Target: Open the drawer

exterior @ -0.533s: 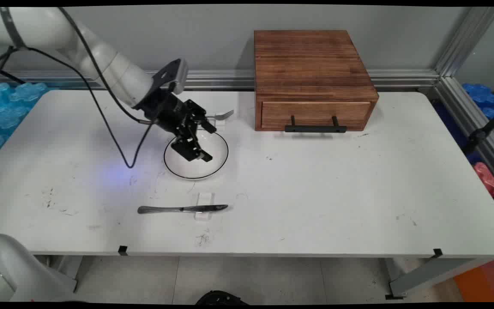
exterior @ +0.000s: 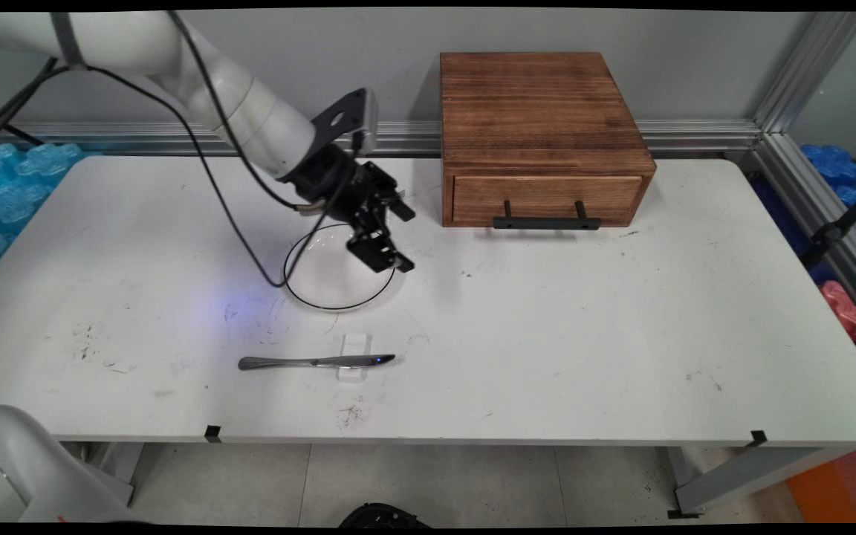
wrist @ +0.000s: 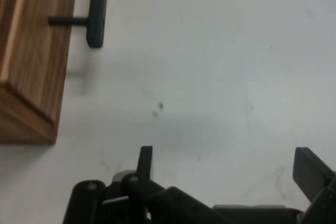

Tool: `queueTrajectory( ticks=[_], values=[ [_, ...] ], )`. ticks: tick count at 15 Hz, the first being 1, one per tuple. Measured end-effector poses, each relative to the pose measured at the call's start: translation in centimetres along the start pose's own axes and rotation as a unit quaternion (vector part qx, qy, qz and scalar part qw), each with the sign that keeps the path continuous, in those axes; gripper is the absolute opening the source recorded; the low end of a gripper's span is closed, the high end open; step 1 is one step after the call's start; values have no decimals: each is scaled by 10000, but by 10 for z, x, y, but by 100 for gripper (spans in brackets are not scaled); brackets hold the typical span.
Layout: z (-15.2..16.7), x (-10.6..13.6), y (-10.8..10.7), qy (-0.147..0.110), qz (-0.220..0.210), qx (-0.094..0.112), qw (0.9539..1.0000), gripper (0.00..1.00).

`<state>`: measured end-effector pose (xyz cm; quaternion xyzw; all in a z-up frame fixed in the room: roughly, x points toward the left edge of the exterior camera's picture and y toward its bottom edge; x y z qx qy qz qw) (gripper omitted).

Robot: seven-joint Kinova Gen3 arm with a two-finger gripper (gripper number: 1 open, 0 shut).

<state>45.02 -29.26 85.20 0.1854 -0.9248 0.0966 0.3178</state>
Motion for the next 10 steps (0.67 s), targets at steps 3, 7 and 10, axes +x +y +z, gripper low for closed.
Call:
queueTrajectory(
  ticks=[3,7,10],
  values=[
    [11,27,5,42,-43,96,9999,100],
    [30,63,9,89,-100,233,9996,100],
    [48,88,10,106,-58,263,9996,100]
  ],
)
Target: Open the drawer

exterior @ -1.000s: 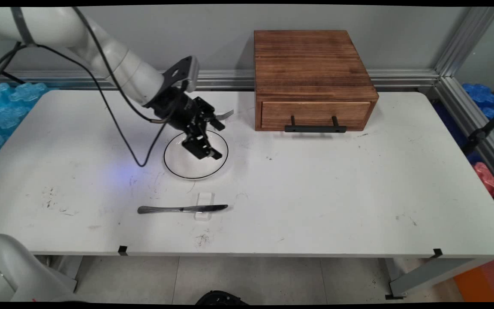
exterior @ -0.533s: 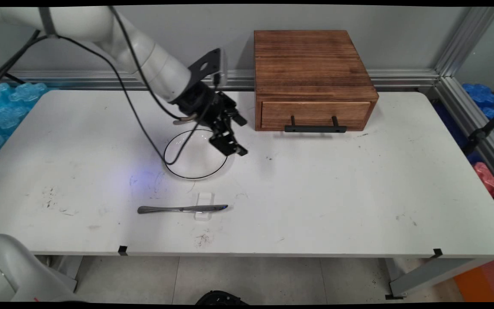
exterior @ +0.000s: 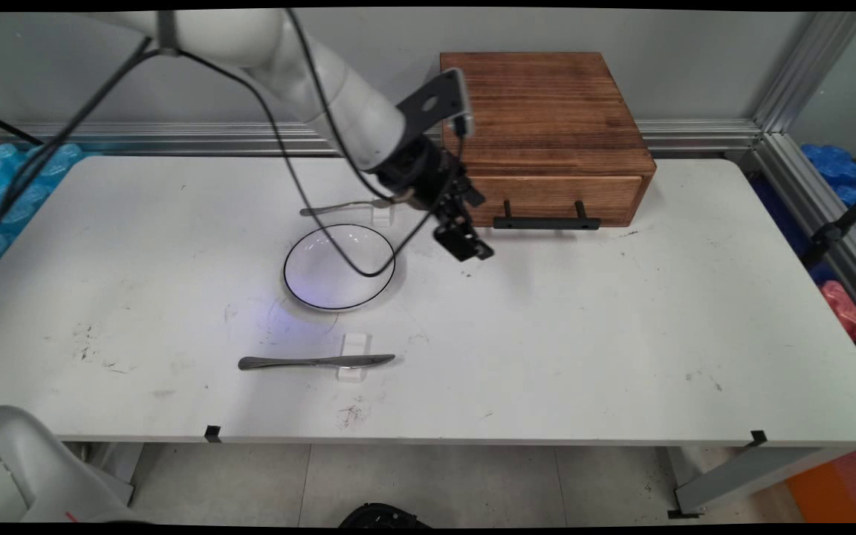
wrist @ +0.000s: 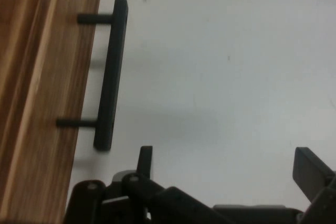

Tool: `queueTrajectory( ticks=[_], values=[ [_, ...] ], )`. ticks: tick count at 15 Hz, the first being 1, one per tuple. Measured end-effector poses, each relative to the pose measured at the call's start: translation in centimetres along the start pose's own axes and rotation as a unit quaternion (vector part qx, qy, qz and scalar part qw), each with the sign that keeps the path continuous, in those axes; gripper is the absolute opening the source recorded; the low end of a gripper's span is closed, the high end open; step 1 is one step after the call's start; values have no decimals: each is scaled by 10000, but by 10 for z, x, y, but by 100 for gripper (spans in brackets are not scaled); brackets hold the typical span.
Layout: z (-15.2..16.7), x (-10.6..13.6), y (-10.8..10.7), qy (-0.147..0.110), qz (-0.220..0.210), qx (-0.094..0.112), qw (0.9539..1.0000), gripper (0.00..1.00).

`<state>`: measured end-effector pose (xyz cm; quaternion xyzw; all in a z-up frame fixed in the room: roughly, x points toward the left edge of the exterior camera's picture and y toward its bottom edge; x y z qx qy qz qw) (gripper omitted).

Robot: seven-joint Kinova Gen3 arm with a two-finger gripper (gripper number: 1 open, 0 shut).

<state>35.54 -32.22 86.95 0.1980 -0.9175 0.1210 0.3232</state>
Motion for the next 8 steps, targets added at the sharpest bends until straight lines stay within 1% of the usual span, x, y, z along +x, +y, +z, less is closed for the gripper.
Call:
queueTrajectory(
  ticks=[3,5,8],
  values=[
    [17,22,2,-3,25,16,10000,100],
    [31,38,2,-29,55,71,10000,100],
    [51,55,1,-117,177,172,9996,100]
  ],
)
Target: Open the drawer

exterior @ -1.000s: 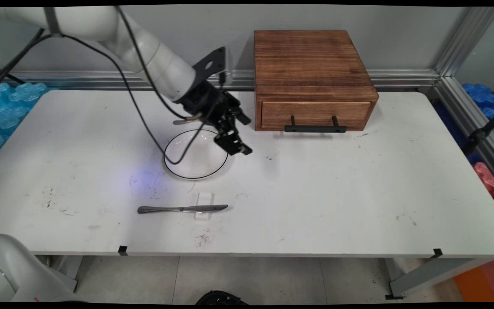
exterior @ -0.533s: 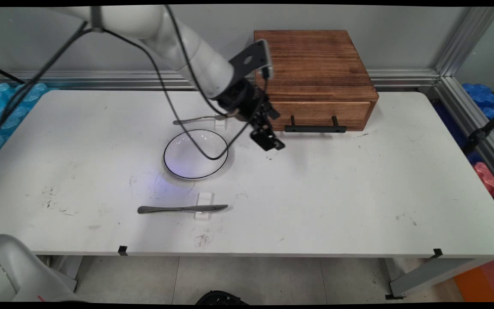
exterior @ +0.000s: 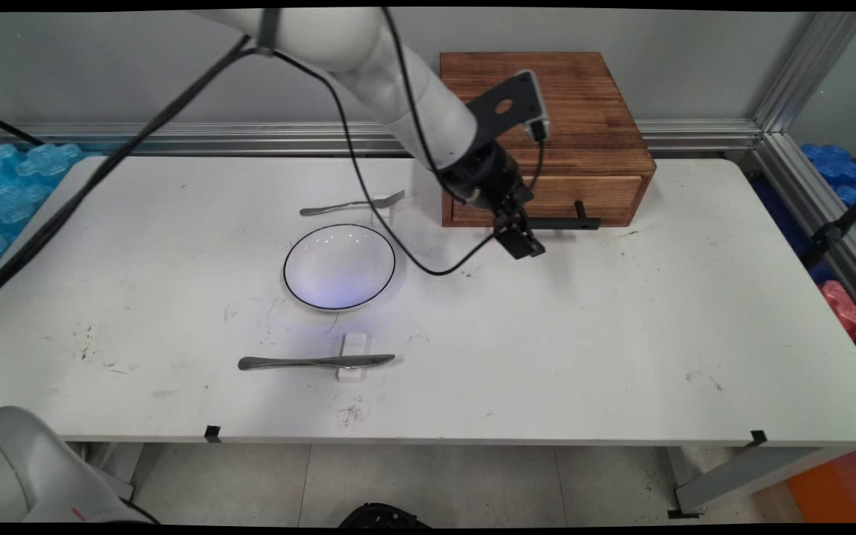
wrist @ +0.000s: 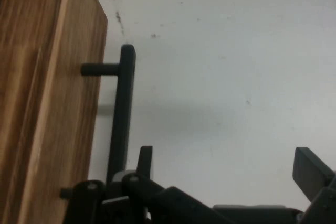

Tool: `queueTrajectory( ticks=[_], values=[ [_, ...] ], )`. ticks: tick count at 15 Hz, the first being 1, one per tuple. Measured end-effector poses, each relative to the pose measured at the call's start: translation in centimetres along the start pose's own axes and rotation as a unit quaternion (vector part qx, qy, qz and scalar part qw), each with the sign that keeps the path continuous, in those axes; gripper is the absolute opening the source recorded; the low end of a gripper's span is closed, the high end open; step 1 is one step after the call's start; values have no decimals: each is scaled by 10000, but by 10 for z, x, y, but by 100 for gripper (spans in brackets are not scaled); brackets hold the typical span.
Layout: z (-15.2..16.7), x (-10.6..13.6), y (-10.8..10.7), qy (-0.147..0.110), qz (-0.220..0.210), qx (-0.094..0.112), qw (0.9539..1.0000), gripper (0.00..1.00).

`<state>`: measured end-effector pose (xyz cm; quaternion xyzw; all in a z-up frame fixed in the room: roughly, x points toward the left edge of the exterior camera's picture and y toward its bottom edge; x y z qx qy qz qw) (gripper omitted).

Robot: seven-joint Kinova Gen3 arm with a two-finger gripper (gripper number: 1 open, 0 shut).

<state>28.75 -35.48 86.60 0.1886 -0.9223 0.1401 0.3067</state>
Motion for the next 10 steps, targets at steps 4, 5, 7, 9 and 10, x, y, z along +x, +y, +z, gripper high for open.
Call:
queueTrajectory(
  ticks=[4,5,7,9,10],
  values=[
    [25,15,-2,-126,211,112,9996,100],
    [32,17,-3,-160,268,135,9994,100],
    [44,20,-6,-222,371,177,9989,100],
    [56,20,-10,-285,445,228,9983,100],
    [61,20,-12,-310,469,248,9981,100]
  ],
)
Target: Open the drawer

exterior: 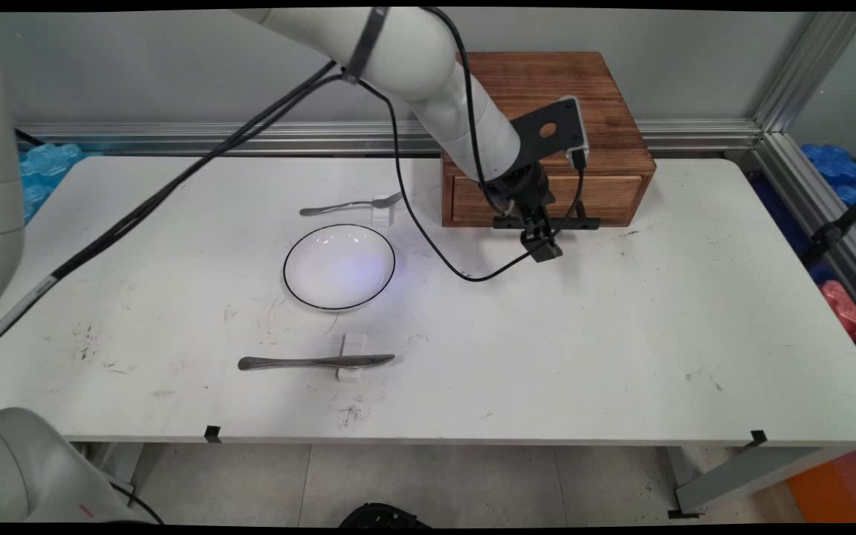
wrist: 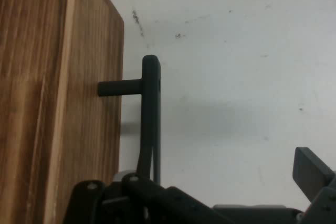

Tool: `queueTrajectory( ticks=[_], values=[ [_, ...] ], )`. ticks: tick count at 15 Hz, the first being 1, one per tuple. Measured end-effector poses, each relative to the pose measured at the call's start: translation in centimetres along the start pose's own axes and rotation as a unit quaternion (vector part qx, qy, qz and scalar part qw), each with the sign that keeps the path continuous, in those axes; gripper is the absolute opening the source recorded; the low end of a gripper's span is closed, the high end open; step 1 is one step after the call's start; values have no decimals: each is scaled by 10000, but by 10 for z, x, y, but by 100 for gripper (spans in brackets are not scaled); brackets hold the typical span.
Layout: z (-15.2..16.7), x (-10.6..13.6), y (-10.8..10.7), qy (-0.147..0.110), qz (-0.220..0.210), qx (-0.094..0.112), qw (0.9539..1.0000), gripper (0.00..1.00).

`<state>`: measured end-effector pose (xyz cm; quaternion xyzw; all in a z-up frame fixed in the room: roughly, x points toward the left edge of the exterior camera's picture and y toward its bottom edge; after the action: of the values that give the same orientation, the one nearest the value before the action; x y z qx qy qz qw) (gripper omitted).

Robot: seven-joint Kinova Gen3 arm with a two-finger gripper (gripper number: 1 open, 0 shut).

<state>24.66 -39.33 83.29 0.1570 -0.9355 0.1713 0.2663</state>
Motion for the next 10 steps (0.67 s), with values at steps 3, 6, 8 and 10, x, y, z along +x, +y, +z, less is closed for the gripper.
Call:
queueTrajectory(
  ticks=[3,6,8,10],
  values=[
    [16,1,-5,-65,70,64,9999,100],
    [30,0,-10,-119,113,118,9998,100],
    [38,-2,-12,-158,118,133,9997,100],
    [45,-4,-13,-191,116,134,9997,100]
  ],
)
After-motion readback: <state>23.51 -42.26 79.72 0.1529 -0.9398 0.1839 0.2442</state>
